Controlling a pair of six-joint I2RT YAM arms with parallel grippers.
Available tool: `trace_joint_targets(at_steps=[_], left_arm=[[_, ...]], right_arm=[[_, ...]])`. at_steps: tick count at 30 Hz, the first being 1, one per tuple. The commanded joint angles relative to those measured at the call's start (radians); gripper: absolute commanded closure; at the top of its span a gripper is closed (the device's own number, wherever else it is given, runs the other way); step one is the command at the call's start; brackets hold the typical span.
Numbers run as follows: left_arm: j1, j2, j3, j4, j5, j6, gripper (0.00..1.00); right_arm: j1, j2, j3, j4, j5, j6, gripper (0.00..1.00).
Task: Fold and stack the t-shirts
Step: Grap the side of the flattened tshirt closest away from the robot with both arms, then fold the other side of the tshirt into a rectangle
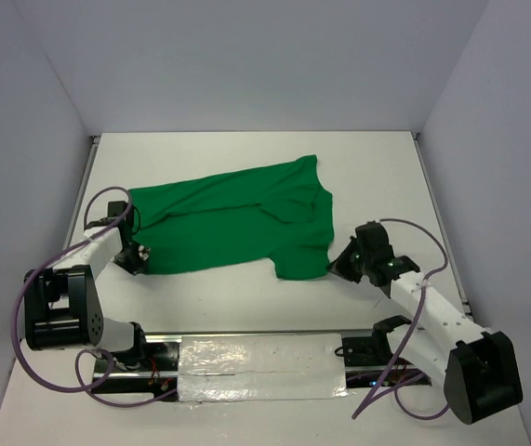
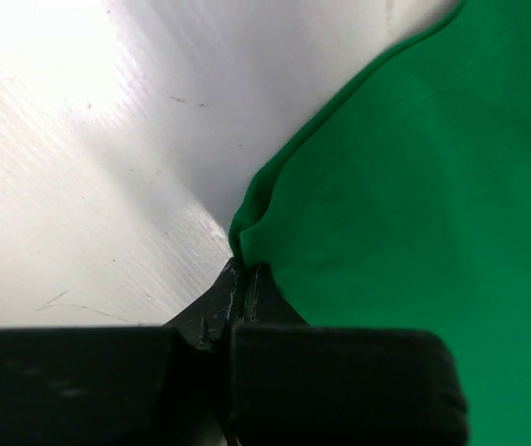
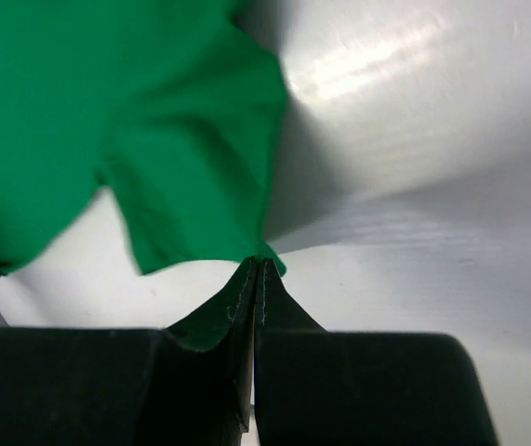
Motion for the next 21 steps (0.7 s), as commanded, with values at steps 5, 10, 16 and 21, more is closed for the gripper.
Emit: trace_joint_targets(at_steps=[5, 10, 16, 21], left_arm=[[0.003, -0.024, 0.079, -0.039, -0.009, 0.028, 1.0], [0.002, -0.049, 0.114, -0.076, -0.003, 0.042, 1.0], [0.002, -0.049, 0.171, -0.105, 0.019, 0.063, 1.0], [0.003, -0.003, 0.229, -0.125, 0.031, 0.074, 1.0]], right_arm=[[0.007, -0.052, 0.213, -0.119, 0.12, -0.074, 1.0], [0.006, -0.045, 0.294, -0.133, 0.131, -0.102, 1.0], [0.004, 0.01, 0.391, -0.105, 0.169, -0.128, 1.0], [-0.005, 0.11, 0.509, -0.073, 0.207, -0.163, 1.0]])
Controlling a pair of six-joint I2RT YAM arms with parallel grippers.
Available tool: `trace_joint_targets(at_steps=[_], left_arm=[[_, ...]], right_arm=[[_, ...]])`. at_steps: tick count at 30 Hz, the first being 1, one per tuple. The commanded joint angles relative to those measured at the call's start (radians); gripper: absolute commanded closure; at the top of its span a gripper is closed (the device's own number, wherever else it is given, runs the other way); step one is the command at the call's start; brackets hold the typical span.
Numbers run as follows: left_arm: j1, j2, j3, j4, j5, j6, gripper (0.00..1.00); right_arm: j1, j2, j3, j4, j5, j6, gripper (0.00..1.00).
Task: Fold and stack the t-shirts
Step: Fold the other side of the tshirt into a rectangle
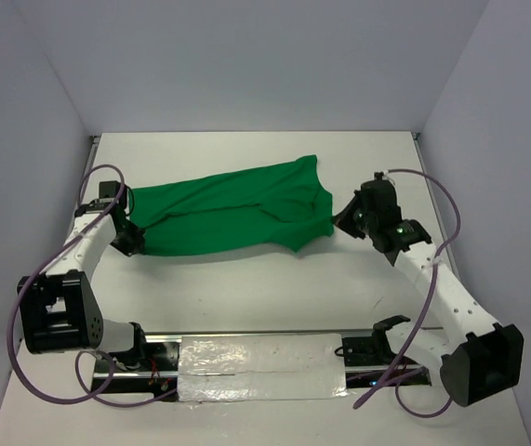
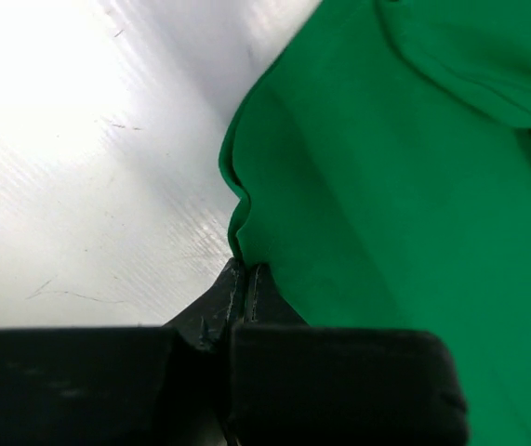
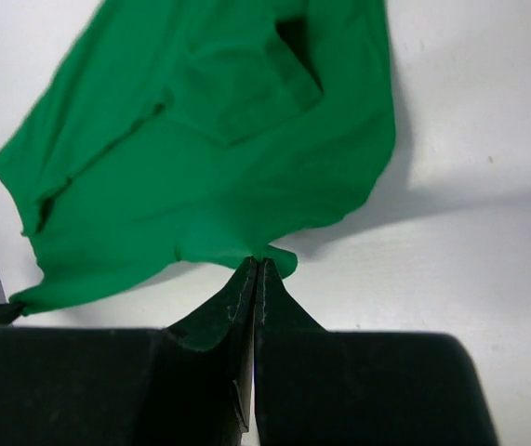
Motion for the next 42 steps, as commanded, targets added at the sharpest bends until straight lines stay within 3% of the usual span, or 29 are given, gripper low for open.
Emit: trace_joint_targets(at_steps=[1, 14, 27, 30, 31, 32, 34, 37, 39, 42], left_arm=[[0.003, 0.038, 0.065, -0.033, 0.021, 0.023, 1.0], [0.002, 0.31, 0.298, -0.042, 0.031, 0.02, 1.0], [0.019, 0.502, 0.486, -0.053, 0.001, 0.004, 0.99], [0.031, 0.532, 0.526, -0.057, -0.01, -0.028, 0.8], [0.036, 0.532, 0.533, -0.045, -0.008, -0.036, 0.58], [0.048, 0.534, 0.559, -0.047, -0.004, -0.042, 0.43], [0.057, 0.537, 0.594, -0.066, 0.01, -0.048, 0.01], [0.051, 0.475, 0.613, -0.079, -0.007, -0.031, 0.01], [0.016, 0.433, 0.583, -0.064, -0.071, -0.002, 0.01], [-0.056, 0.37, 0.513, -0.022, -0.085, 0.088, 0.09]], right_arm=[[-0.005, 0.059, 0.116, 0.054, 0.061, -0.05, 1.0], [-0.034, 0.439, 0.432, 0.123, 0.05, -0.093, 1.0], [-0.063, 0.683, 0.636, 0.11, 0.038, -0.123, 1.0], [-0.078, 0.772, 0.732, 0.113, 0.003, -0.113, 0.94], [-0.083, 0.844, 0.779, 0.099, -0.04, -0.113, 0.8], [-0.085, 0.883, 0.829, 0.038, -0.051, -0.12, 0.72], [-0.085, 0.97, 0.977, -0.039, -0.062, -0.134, 0.57], [-0.083, 0.909, 0.912, -0.021, -0.059, -0.14, 0.36], [-0.085, 0.83, 0.798, 0.036, -0.04, -0.137, 0.34], [-0.075, 0.744, 0.651, 0.102, -0.109, -0.131, 0.35]])
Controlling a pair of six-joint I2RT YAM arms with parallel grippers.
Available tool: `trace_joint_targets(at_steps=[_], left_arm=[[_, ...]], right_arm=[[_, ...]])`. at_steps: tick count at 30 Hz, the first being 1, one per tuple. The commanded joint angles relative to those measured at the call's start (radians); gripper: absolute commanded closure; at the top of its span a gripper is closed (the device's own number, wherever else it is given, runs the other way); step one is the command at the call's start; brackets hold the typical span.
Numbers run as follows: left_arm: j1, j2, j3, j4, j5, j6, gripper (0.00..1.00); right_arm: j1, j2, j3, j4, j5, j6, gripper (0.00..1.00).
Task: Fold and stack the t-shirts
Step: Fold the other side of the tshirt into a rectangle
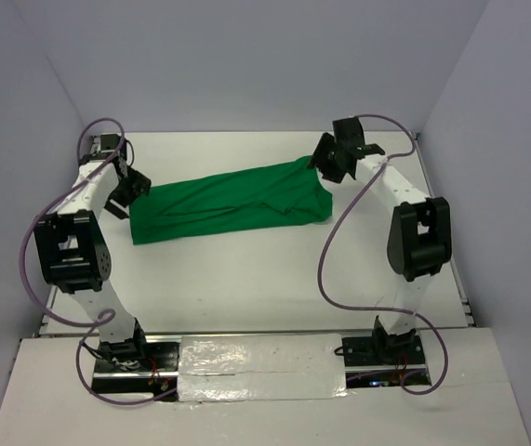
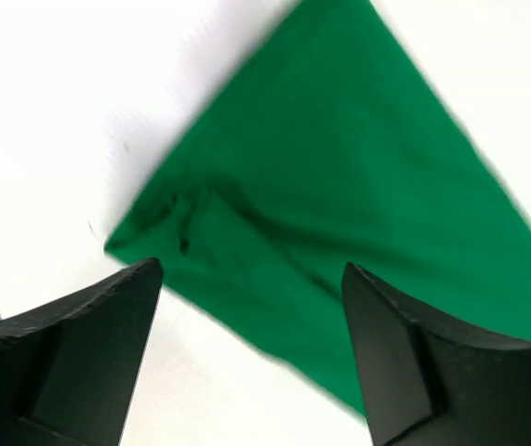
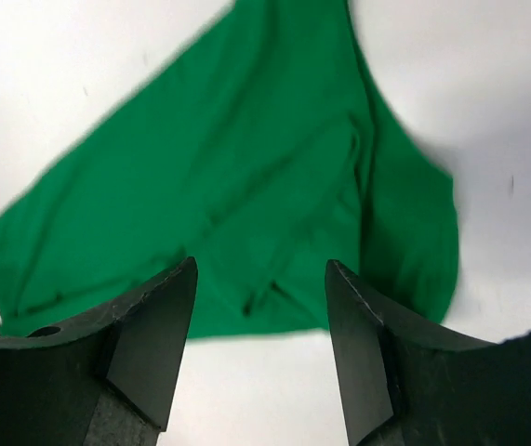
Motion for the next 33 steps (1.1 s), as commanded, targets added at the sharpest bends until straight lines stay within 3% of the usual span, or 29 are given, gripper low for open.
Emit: trace_joint_targets(at_steps=[1, 8, 13, 33], left_arm=[[-0.087, -0.09, -0.051, 0.012, -0.042, 0.103, 0.1], [-0.121, -0.097, -0.217, 0.12, 0.028, 0.12, 0.17], [-0.121, -0.043, -0.203, 0.133, 0.027, 0.12, 0.19], [-0.101, 0.051, -0.125, 0.15, 0.042, 0.089, 0.29]], right_arm=[[0.013, -0.144, -0.116, 0.059, -0.071, -0.009, 0.36], [0.061, -0.154, -0.242, 0.126, -0.16, 0.023, 0.41], [0.075, -0.071, -0.209, 0.143, -0.245, 0.037, 0.42], [0.093, 0.141, -0.1, 0.129, -0.226, 0.069, 0.43]])
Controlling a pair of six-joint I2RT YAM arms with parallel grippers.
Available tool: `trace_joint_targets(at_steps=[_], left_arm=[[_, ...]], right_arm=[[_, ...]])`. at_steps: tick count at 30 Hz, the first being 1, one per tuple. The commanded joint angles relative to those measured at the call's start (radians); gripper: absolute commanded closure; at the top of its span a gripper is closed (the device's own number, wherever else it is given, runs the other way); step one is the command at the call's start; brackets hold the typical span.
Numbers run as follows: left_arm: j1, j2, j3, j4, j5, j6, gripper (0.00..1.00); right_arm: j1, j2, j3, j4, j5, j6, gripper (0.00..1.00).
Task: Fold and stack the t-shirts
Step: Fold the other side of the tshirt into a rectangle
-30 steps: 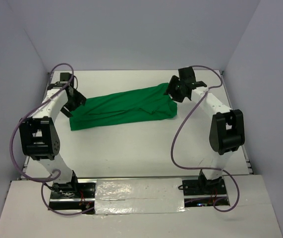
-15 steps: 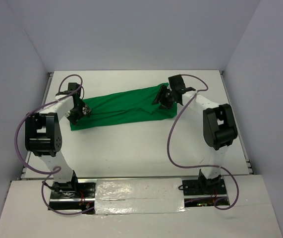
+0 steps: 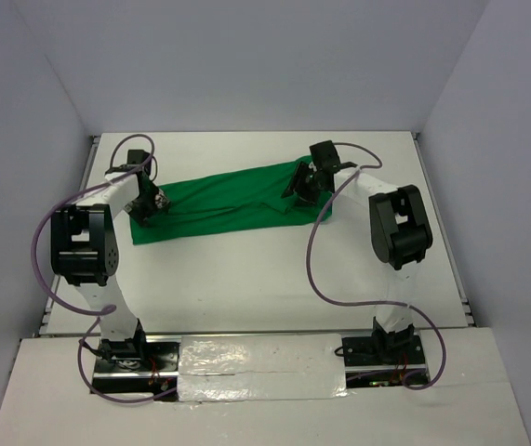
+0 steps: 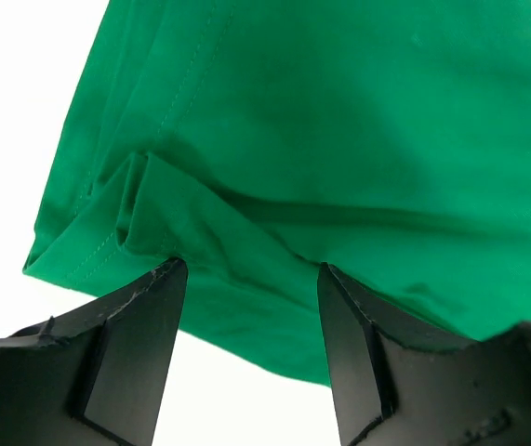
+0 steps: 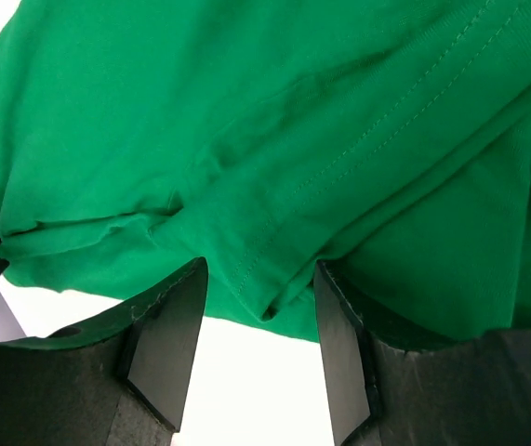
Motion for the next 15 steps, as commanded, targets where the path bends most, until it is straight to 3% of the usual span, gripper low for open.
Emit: trace_joint_targets(at_steps=[1, 5, 11, 15], left_arm=[[0.014, 0.016, 0.021, 0.008, 0.007, -0.009, 0.29], [0.022, 0.017, 0.019, 0.008, 0.004, -0.006, 0.33], [0.028, 0.011, 0.016, 0.006, -0.005, -0.006, 0.49], [0.028, -0.009, 0.016, -0.005, -0.016, -0.007, 0.74]], right_arm=[[0.007, 0.024, 0.059, 0.006, 0.004, 0.016, 0.43], [0.007, 0.035, 0.068, 0.006, 0.005, 0.023, 0.48], [0.007, 0.041, 0.068, 0.006, 0.007, 0.026, 0.58], [0.008, 0.044, 0.063, 0.01, 0.01, 0.029, 0.68]])
